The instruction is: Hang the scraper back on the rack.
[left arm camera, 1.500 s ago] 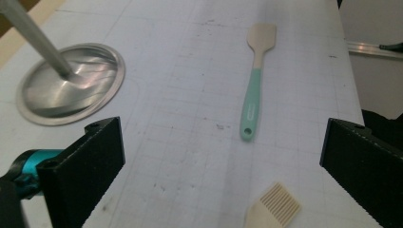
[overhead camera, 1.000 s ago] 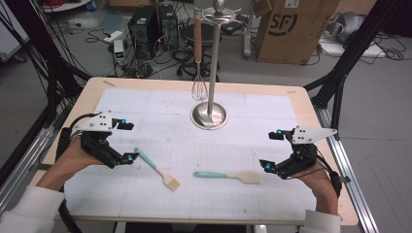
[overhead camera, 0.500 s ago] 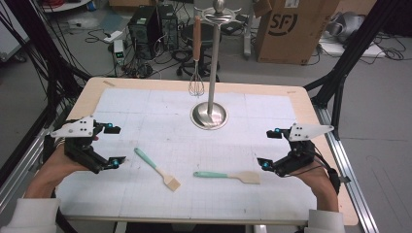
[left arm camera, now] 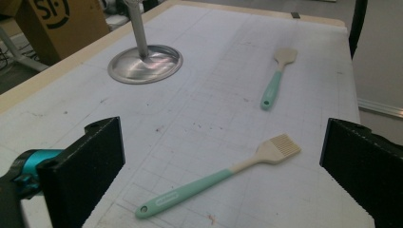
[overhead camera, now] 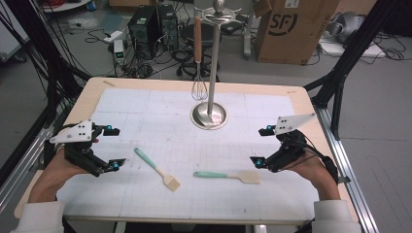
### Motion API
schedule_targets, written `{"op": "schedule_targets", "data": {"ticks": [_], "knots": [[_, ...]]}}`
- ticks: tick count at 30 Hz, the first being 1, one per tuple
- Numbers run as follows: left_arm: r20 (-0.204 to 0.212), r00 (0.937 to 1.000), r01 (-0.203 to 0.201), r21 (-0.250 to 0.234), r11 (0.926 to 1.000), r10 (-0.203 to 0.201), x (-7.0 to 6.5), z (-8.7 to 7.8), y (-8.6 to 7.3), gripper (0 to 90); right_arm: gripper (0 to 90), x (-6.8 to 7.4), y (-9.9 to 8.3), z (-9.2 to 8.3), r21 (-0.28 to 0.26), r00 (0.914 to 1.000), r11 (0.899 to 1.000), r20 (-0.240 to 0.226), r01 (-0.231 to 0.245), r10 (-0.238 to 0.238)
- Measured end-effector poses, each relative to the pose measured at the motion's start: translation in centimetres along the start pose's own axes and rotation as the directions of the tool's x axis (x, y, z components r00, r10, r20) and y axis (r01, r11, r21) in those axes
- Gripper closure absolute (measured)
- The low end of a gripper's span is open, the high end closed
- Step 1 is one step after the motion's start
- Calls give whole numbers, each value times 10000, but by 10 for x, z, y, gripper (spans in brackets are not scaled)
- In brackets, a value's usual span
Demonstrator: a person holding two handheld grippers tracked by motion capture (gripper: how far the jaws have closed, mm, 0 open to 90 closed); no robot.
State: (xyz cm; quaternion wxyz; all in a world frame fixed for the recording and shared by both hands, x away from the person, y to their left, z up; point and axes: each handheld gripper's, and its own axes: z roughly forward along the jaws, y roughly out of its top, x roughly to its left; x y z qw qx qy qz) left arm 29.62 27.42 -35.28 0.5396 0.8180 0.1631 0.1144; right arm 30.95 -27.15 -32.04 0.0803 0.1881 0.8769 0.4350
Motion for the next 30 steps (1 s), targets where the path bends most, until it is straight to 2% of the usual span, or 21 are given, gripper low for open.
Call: {"op": "schedule_targets", "data": {"ticks": [1,3,4,8,13,15,16,17,19,20,21,26,30], "knots": [[17,10000,19,-35,10000,-19,0,0,0,17,2,0,2,2,152,9999,9998,4,137,-137],[-21,10000,-59,99,9999,59,0,1,-1,17,2,0,5,5,308,10000,9995,2,90,-90],[-44,10000,-73,190,9998,74,0,1,-1,17,2,0,9,10,597,9999,9981,-78,152,-148],[-9,10000,-74,181,9998,74,0,2,-1,17,2,0,16,18,908,9996,9956,-186,236,-220],[-20,10000,-29,163,9999,29,1,2,-2,17,2,1,25,37,1632,9983,9854,-385,485,-428],[-14,10000,-13,163,9999,14,1,2,-2,17,2,2,27,40,1762,9979,9828,-434,547,-477],[-10,10000,-32,161,9999,32,0,2,-2,17,2,3,28,46,2039,9974,9770,-500,619,-528],[6,10000,-44,141,9999,44,0,2,-2,17,2,3,28,46,2039,9974,9770,-500,619,-528],[12,10000,-51,133,9999,51,0,2,-2,16,2,2,29,51,2347,9968,9694,-513,722,-618],[7,10000,-55,140,9999,55,0,2,-2,17,3,2,28,56,2621,9964,9618,-521,787,-673],[7,10000,-62,164,9998,62,0,2,-2,17,3,2,28,56,2621,9964,9618,-521,787,-673],[-17,10000,-98,216,9997,98,0,3,-2,17,9,3,24,70,3472,9942,9321,-637,1031,-862],[-19,9999,-104,161,9998,105,-1,3,-1,17,9,5,21,80,3840,9935,9166,-678,1111,-919]]}}
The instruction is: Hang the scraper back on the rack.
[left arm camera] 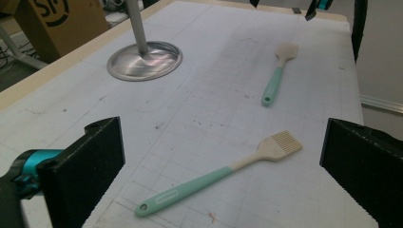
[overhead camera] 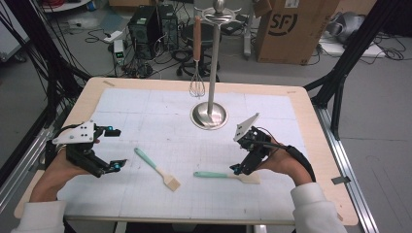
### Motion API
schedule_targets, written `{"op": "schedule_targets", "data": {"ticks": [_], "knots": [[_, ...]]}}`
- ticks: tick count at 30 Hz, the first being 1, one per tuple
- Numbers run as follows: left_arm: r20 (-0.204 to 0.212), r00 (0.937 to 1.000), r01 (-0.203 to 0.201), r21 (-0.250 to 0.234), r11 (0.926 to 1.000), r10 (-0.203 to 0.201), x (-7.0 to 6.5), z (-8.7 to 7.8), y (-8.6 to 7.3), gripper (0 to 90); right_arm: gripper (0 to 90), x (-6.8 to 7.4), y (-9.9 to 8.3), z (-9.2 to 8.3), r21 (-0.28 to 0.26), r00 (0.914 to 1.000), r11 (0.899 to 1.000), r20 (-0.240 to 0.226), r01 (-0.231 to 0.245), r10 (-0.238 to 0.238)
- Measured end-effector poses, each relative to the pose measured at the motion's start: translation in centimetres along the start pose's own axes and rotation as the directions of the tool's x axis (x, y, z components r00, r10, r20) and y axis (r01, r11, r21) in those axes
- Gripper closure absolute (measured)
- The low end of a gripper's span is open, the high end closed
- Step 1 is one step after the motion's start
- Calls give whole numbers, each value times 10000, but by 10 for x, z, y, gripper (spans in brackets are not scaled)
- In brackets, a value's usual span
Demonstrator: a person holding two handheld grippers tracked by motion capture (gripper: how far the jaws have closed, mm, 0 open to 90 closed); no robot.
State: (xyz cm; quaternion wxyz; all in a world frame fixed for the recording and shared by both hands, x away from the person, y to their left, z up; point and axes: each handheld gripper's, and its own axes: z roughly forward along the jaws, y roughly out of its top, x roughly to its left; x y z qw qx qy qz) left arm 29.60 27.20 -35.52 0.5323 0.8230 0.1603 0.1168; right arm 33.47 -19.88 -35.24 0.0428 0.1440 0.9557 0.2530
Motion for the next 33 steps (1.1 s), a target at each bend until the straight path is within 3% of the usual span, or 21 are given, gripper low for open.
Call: {"op": "schedule_targets", "data": {"ticks": [9,18,24,27,33], "knots": [[32,10000,-19,18,10000,19,0,0,0,17,9,4,-2,25,476,9999,9988,-115,64,-58],[9,10000,29,27,10000,-29,0,1,-1,16,10,9,-4,43,1313,9990,9904,50,436,-446],[18,10000,29,35,10000,-29,0,1,-1,17,67,11,-4,45,1592,9987,9860,-118,506,-493],[10,10000,26,28,10000,-26,0,1,-1,16,146,12,-3,49,1858,9982,9808,-153,595,-577],[28,10000,46,40,10000,-46,1,1,-1,17,182,13,-3,54,1869,9976,9800,-219,686,-657]]}}
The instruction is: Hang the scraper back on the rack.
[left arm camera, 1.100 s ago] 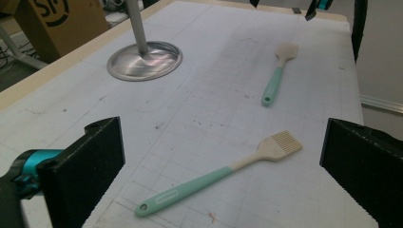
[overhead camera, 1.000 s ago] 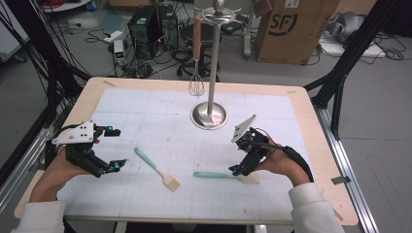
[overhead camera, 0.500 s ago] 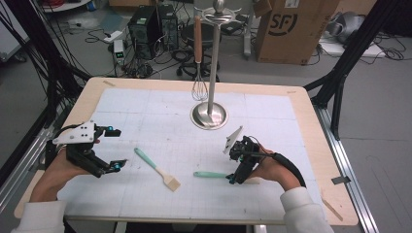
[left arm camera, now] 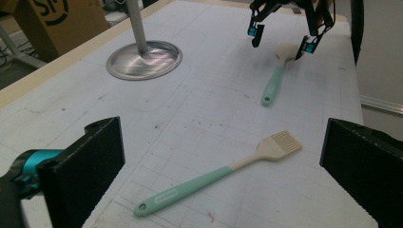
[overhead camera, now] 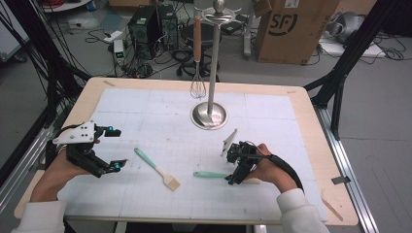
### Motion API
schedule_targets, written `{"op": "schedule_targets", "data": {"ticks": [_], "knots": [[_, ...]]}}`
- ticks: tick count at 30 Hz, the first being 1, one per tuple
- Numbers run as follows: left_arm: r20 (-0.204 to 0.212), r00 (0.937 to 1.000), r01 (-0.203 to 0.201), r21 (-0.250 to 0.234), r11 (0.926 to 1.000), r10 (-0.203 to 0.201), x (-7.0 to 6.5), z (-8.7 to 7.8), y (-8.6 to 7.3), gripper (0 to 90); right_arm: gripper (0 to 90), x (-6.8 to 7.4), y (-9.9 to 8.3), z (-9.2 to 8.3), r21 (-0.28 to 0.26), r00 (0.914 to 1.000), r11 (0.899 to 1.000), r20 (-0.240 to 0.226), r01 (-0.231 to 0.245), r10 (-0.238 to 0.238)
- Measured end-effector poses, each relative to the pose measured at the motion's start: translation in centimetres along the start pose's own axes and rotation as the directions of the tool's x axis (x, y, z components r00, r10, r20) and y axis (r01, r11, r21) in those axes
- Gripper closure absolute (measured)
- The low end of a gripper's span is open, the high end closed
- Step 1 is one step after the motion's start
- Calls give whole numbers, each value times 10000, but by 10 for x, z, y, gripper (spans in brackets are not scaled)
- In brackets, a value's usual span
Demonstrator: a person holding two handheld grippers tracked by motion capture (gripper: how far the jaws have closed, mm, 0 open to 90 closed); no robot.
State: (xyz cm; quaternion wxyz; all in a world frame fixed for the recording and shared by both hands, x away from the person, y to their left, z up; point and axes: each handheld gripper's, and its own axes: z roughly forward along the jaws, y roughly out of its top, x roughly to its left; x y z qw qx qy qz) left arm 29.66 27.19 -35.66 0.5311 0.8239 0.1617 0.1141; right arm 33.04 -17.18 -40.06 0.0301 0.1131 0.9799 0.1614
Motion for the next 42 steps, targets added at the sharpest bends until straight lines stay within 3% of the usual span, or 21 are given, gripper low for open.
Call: {"op": "schedule_targets", "data": {"ticks": [7,24,29,31,42], "knots": [[-15,10000,47,-36,10000,-47,0,0,0,16,315,4,5,6,413,9993,9984,-76,376,-374],[-21,10000,62,-60,10000,-63,1,-1,-1,17,629,9,13,15,1292,9968,9892,-489,693,-635],[-10,9999,104,-123,9999,-104,0,0,0,17,675,9,17,16,1555,9959,9849,-602,766,-679],[-12,10000,82,-122,9999,-82,1,-1,0,17,748,9,18,16,1616,9952,9837,-690,791,-687],[-39,10000,74,-39,10000,-74,1,-1,-1,17,800,12,23,16,1940,9937,9757,-653,1021,-910]]}}
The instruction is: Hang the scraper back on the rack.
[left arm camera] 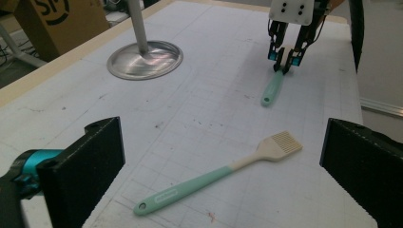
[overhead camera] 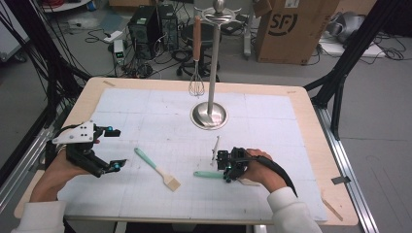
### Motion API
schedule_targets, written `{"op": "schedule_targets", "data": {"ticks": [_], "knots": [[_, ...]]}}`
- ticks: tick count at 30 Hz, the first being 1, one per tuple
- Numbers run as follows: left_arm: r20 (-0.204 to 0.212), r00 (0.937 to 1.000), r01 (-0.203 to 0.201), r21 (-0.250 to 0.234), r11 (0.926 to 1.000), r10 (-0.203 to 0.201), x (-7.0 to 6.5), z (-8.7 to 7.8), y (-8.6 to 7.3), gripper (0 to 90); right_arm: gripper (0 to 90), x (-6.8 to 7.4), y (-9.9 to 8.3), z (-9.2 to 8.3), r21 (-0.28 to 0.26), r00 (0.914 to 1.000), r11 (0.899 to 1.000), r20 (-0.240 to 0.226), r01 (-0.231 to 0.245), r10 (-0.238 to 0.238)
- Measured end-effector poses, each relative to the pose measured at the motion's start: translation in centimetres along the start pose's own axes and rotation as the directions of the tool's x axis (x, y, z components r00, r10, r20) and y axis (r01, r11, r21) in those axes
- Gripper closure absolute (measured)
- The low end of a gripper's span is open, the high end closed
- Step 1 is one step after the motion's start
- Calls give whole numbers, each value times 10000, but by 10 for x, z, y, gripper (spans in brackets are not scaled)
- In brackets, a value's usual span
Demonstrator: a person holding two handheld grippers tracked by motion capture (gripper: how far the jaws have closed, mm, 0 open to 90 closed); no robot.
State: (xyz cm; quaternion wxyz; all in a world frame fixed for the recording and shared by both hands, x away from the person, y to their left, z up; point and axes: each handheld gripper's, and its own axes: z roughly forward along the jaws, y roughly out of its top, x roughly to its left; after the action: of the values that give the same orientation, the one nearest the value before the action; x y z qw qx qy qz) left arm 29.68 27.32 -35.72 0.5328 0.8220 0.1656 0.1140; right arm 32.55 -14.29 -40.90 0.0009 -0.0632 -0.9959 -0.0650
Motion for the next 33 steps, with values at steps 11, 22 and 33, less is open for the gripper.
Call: {"op": "schedule_targets", "data": {"ticks": [11,22,33], "knots": [[6,10000,7,20,10000,-7,1,0,-1,17,800,-8,-16,-23,-1657,9978,9848,-493,-523,447],[-12,10000,80,51,10000,-80,2,1,-2,16,800,-19,-40,-66,-3764,9917,9177,-272,-1269,1260],[-39,9998,193,70,9998,-193,3,1,-5,17,799,-28,-59,-95,-5130,9770,8338,-529,-2041,2066]]}}
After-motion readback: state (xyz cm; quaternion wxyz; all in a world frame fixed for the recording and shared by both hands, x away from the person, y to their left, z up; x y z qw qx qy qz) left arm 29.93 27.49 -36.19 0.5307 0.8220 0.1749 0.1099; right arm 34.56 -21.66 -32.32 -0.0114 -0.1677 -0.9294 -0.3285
